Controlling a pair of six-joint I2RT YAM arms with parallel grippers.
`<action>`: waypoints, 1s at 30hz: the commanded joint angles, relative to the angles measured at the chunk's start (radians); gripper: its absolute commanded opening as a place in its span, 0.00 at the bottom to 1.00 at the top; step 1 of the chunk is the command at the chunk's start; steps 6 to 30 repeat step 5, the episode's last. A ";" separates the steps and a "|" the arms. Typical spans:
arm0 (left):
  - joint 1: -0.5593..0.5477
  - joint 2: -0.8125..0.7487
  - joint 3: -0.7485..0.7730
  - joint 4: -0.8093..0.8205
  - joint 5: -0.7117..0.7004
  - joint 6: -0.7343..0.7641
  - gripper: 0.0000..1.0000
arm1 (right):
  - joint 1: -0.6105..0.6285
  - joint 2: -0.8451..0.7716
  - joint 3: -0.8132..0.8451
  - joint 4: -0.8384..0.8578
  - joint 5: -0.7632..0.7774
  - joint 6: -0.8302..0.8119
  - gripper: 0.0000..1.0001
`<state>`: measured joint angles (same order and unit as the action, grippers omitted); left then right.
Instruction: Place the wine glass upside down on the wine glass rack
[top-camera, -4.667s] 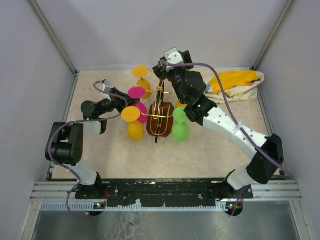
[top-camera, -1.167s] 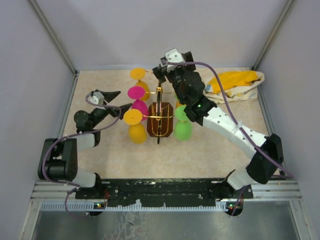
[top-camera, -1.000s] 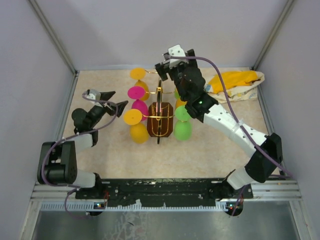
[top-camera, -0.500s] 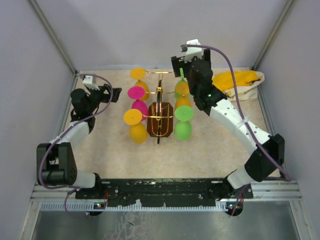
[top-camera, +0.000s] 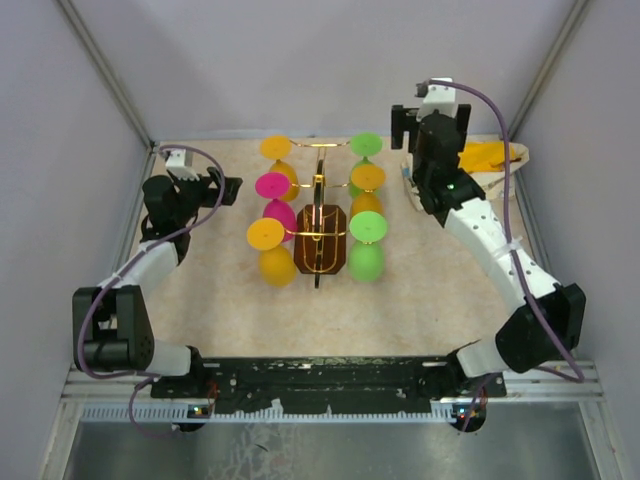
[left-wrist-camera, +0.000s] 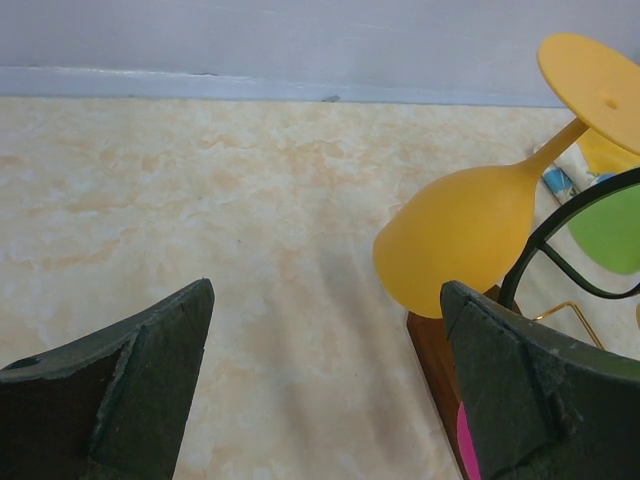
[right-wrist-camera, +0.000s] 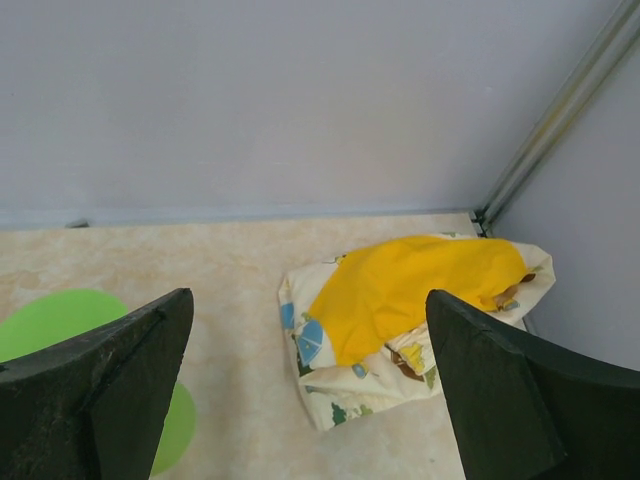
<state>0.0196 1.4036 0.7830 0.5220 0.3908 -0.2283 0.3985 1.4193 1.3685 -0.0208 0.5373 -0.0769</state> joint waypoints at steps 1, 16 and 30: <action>0.004 -0.034 0.029 0.001 0.001 -0.004 1.00 | -0.001 -0.046 0.007 0.027 0.005 0.013 0.99; 0.005 -0.041 0.017 0.009 -0.035 -0.014 1.00 | -0.001 -0.046 0.008 0.031 0.000 0.016 0.99; 0.005 -0.041 0.017 0.009 -0.035 -0.014 1.00 | -0.001 -0.046 0.008 0.031 0.000 0.016 0.99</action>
